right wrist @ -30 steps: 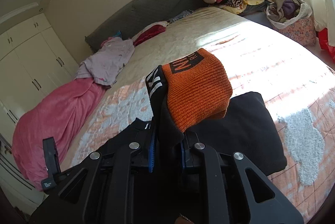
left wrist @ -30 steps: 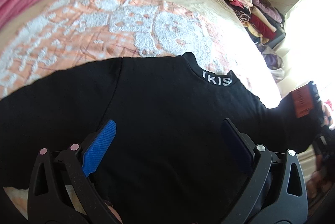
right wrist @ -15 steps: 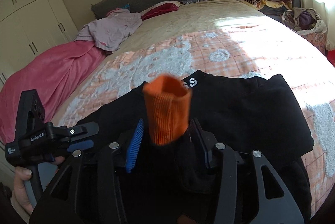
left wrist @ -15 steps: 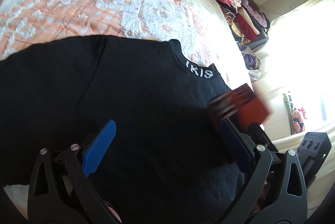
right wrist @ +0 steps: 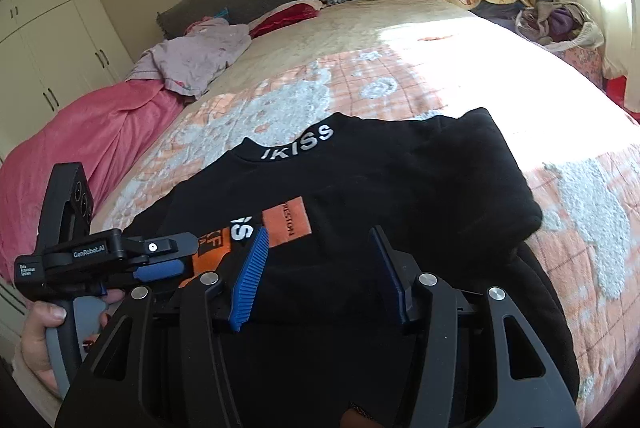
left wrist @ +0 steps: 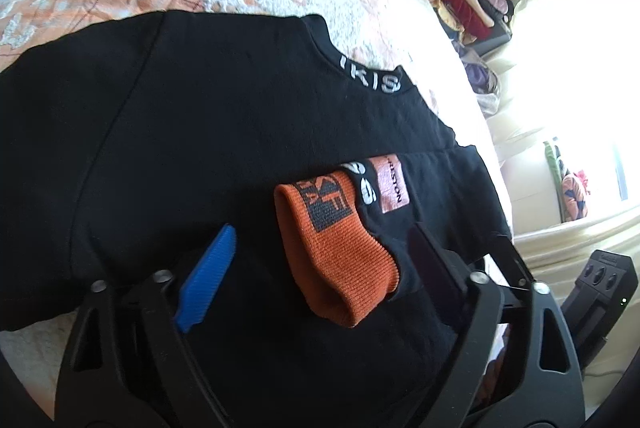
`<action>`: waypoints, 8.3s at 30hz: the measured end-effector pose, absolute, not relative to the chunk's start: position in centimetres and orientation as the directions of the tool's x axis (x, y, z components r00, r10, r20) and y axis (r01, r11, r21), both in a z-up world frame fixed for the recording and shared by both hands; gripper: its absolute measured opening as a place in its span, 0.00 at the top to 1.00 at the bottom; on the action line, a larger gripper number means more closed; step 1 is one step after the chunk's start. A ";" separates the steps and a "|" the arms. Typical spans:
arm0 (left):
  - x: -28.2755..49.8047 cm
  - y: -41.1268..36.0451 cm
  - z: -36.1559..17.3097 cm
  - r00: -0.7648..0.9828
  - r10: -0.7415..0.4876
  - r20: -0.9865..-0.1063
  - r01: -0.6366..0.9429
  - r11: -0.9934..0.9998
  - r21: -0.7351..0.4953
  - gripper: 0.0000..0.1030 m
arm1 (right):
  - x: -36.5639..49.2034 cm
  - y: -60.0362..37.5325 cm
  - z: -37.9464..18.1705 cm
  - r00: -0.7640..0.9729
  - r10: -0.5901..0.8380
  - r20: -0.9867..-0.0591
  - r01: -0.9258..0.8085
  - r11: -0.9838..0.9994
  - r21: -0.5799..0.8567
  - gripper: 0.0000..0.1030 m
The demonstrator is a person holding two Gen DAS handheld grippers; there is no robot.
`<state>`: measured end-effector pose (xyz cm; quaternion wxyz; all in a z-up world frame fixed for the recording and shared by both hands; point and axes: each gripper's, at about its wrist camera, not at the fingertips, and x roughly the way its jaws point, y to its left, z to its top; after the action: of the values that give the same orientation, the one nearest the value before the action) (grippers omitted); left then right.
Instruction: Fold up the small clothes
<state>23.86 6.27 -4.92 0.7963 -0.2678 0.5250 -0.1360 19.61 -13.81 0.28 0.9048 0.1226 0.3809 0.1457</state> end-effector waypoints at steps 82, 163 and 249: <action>22.4 7.7 -3.0 0.511 -0.216 -0.832 0.026 0.971 -0.237 0.63 | 21.0 -15.7 -2.2 0.598 0.144 -0.788 -0.040 0.988 0.150 0.21; -1.8 33.8 -3.5 0.609 0.122 -0.784 -0.641 0.657 -0.396 0.19 | 10.9 8.0 4.0 0.530 0.534 -0.659 -0.553 0.807 0.209 0.04; 17.8 2.9 1.4 0.598 -0.501 -0.626 0.217 0.852 -0.476 0.59 | 13.2 -19.3 1.0 0.707 0.269 -0.654 0.060 0.899 0.435 0.04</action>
<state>17.77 2.88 1.43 0.8759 -0.1784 0.3988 -0.2049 13.18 -19.25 1.03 0.8980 0.2176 0.3781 0.0580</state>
